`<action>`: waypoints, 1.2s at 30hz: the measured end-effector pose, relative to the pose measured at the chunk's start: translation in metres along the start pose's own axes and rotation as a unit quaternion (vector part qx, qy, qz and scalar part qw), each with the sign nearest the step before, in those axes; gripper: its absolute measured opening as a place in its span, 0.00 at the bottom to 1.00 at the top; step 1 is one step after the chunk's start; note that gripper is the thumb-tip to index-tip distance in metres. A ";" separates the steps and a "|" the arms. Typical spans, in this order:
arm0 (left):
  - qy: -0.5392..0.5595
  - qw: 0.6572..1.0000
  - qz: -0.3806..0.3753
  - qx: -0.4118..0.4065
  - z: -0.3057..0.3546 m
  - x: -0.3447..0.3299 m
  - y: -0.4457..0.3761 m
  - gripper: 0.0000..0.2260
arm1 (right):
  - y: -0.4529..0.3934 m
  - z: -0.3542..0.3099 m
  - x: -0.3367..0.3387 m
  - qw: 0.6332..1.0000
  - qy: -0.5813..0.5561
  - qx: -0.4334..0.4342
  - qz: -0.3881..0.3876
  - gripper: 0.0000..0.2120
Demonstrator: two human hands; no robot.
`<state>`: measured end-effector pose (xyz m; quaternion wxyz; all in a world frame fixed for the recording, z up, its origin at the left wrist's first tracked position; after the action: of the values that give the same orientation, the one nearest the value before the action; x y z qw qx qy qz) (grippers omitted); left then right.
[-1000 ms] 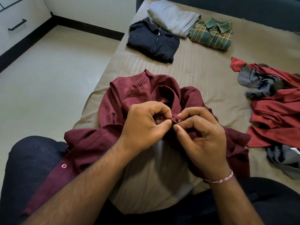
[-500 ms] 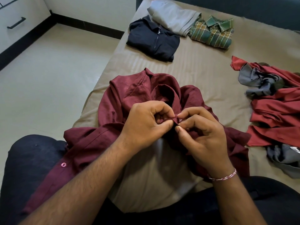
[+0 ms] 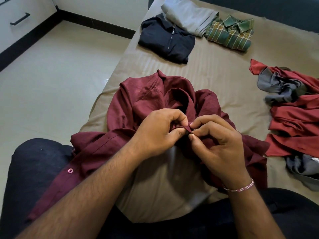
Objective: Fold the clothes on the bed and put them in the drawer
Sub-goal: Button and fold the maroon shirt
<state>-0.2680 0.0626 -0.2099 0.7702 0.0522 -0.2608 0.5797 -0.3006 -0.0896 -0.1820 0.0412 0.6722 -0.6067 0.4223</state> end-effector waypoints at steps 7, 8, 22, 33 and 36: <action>0.011 0.998 -0.017 0.056 -0.004 0.000 0.001 0.06 | 0.001 -0.004 0.001 0.998 0.060 0.030 -0.015 0.07; 0.013 0.998 -0.014 0.060 -0.003 0.000 0.001 0.06 | 0.001 -0.004 0.001 0.997 0.062 0.031 -0.015 0.07; -0.031 0.998 0.026 0.043 0.001 0.003 0.001 0.07 | 0.001 0.000 -0.005 0.999 0.047 0.002 -0.001 0.07; -0.068 0.989 0.125 -0.030 0.008 0.011 0.002 0.07 | 0.007 0.018 -0.008 0.989 -0.016 -0.117 0.084 0.03; -0.114 0.985 0.114 -0.063 0.006 0.015 0.000 0.05 | 0.011 0.038 -0.009 0.968 -0.097 -0.212 0.099 0.04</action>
<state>-0.2671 0.0734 -0.1974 0.6658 0.0391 -0.3877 0.6363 -0.2892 -0.1069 -0.2167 0.0818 0.6226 -0.7467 0.2193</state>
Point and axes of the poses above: each hand's wrist, its own y-axis away from the middle knuckle, its own x-axis out of the back of the hand, z = x × y, the point moved 7 cm from there along -y, towards the middle knuckle, and after that the axes turned 5 degrees about y, right-handed, at the moved point
